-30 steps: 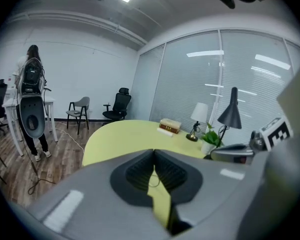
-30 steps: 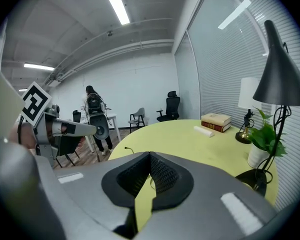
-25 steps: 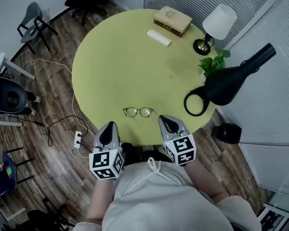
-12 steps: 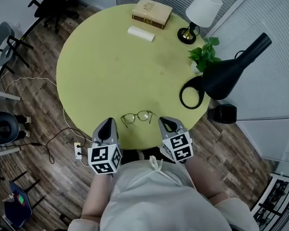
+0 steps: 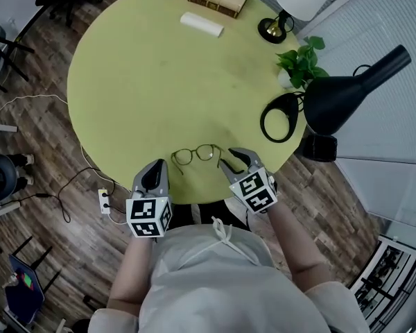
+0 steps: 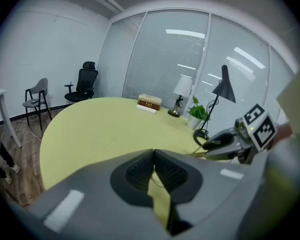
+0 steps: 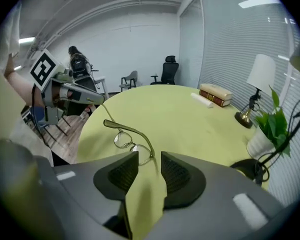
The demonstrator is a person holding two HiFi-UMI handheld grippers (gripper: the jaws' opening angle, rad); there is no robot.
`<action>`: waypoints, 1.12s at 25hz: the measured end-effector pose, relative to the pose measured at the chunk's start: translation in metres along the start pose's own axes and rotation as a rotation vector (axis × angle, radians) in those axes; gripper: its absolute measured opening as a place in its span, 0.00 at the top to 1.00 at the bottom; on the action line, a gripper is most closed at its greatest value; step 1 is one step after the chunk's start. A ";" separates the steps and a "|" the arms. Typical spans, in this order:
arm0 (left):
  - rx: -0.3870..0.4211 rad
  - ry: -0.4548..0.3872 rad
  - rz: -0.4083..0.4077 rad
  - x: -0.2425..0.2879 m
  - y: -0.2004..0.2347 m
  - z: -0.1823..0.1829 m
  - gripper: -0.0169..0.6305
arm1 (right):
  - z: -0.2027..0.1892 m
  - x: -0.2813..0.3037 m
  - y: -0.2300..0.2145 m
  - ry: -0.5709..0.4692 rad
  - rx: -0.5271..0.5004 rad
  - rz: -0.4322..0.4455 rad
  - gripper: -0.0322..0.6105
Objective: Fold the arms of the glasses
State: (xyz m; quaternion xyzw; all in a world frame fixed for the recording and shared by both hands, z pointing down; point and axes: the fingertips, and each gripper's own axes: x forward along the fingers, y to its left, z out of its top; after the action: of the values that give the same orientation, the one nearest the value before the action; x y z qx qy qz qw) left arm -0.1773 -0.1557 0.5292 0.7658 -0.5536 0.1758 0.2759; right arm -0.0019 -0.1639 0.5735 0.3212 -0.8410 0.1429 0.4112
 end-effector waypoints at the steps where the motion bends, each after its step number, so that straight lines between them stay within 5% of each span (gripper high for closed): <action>1: 0.001 0.007 0.002 0.002 0.000 -0.003 0.96 | -0.001 0.003 0.000 0.017 -0.048 0.011 0.72; 5: -0.005 0.030 0.006 0.006 0.000 -0.014 0.96 | 0.002 0.011 0.004 0.078 -0.233 0.056 0.72; 10: -0.015 0.048 0.017 0.007 0.004 -0.022 0.96 | 0.012 0.018 0.006 0.088 -0.326 0.094 0.74; 17: -0.007 0.067 0.024 0.010 0.004 -0.027 0.96 | 0.016 0.019 0.007 0.107 -0.498 0.100 0.92; 28: -0.027 0.046 0.045 0.014 0.008 -0.021 0.96 | 0.007 0.014 0.014 0.131 -0.560 0.129 0.93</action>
State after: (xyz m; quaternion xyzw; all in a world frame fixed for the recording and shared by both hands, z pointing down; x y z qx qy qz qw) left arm -0.1796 -0.1555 0.5557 0.7453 -0.5664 0.1919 0.2946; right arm -0.0216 -0.1622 0.5806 0.1313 -0.8379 -0.0487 0.5275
